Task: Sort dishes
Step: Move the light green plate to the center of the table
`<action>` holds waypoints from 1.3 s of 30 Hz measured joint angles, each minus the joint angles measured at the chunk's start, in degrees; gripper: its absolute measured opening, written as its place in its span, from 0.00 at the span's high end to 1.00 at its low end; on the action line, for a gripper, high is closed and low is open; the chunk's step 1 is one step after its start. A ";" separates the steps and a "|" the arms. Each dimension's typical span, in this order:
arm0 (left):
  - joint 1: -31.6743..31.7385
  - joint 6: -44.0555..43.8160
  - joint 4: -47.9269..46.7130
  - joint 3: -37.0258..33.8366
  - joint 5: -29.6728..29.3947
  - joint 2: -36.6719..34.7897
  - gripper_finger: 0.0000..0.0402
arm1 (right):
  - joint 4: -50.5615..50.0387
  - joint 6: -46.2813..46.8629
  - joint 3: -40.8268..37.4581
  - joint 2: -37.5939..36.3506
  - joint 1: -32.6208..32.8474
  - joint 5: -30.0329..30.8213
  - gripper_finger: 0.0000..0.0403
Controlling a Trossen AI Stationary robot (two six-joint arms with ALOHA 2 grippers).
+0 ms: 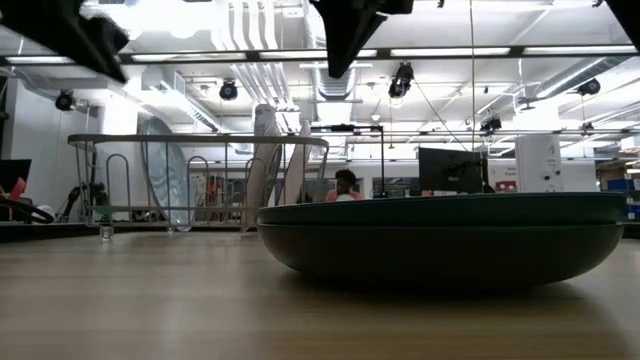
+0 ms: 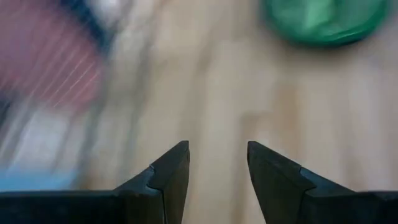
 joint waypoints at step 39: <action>-0.41 25.48 21.24 -0.74 5.24 16.28 0.62 | 38.25 -1.25 -58.96 -36.54 0.77 -17.27 0.99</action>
